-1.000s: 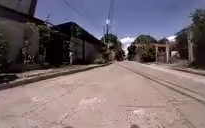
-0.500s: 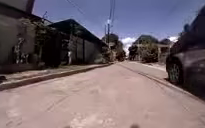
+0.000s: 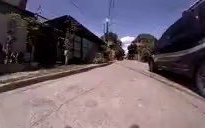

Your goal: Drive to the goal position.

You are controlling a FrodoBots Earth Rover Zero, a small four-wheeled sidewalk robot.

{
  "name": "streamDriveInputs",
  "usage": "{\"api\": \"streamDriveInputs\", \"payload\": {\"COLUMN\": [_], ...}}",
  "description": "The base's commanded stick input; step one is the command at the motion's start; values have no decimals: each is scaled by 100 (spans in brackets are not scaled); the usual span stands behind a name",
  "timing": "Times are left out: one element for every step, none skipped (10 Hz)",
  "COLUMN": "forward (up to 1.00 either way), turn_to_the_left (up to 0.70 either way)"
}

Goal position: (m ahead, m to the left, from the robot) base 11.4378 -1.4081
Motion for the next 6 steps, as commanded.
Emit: {"api": "streamDriveInputs", "payload": {"forward": [100, 100, 100, 100, 100, 100], "turn_to_the_left": [0, 0, 0, 0, 0, 0]}}
